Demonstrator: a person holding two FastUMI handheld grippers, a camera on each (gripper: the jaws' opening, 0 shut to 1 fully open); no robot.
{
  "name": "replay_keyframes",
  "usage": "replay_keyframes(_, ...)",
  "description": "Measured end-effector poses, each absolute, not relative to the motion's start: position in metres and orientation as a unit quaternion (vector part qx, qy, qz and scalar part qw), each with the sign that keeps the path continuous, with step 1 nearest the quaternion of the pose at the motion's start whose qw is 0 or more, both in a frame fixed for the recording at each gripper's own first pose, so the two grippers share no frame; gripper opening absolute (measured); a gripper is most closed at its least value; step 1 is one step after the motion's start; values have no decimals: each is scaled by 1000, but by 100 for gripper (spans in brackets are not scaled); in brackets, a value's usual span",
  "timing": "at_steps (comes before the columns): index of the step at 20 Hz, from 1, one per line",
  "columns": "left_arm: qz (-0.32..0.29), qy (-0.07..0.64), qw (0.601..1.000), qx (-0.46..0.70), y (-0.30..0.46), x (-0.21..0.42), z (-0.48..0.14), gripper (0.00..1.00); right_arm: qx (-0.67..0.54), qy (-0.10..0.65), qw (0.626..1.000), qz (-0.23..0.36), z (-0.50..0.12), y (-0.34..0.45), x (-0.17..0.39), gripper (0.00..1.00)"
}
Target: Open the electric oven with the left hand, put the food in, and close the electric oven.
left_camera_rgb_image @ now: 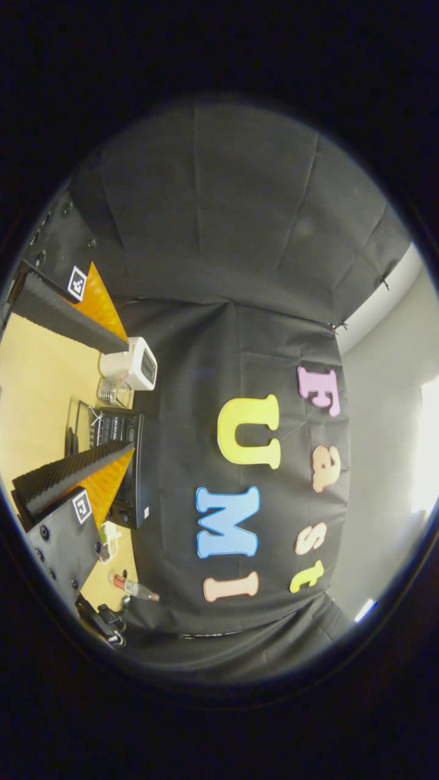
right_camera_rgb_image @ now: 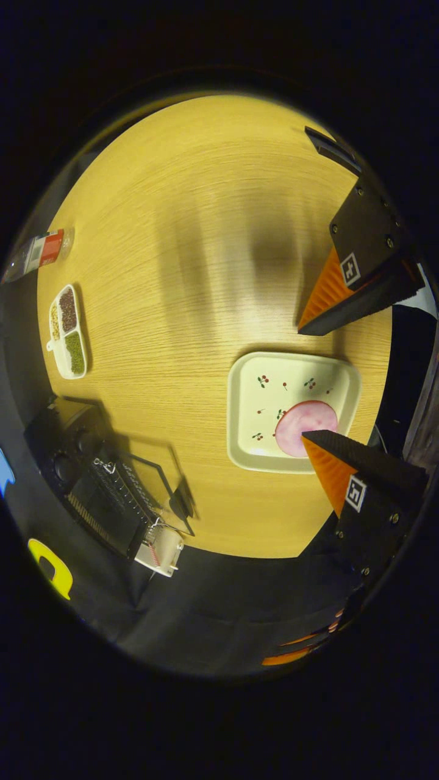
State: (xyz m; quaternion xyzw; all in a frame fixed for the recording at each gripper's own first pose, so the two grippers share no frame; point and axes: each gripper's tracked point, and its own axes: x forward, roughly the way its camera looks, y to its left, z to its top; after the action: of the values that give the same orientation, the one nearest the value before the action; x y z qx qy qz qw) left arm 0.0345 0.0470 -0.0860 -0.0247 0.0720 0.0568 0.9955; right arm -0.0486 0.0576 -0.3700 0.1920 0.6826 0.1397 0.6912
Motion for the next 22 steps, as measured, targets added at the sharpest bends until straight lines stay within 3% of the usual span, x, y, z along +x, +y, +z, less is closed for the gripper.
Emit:
replay_keyframes(2, 60, 73, 995, -20, 50, 33, -86, 100, 188, 689, 687, 131, -382, 57, -50, 78)
replay_keyframes(3, 61, 73, 995, -19, 49, 33, -86, 100, 180, 696, 684, 126, -388, 56, -53, 64)
replay_keyframes(4, 61, 73, 995, -20, 49, 34, -85, 100, 177, 698, 683, 123, -389, 52, -51, 64)
replay_keyframes(5, 61, 73, 995, -21, 49, 34, -85, 100, 170, 701, 683, 114, -391, 48, -53, 54)
replay_keyframes(6, 61, 73, 995, -22, 49, 34, -84, 100, 174, 701, 684, 106, -396, 49, -53, 42)
replay_keyframes(7, 61, 73, 995, -21, 48, 35, -85, 100, 181, 701, 682, 102, -397, 48, -53, 17)
replay_keyframes(8, 60, 74, 995, -21, 47, 35, -85, 100, 186, 698, 685, 97, -396, 46, -52, 17)
replay_keyframes(10, 56, 75, 995, -22, 43, 38, -87, 100, 210, 691, 684, 98, -394, 46, -52, 4)
replay_keyframes(22, 41, 74, 996, -20, 35, 55, -86, 100, 285, 637, 704, 131, -369, 36, -41, 0)
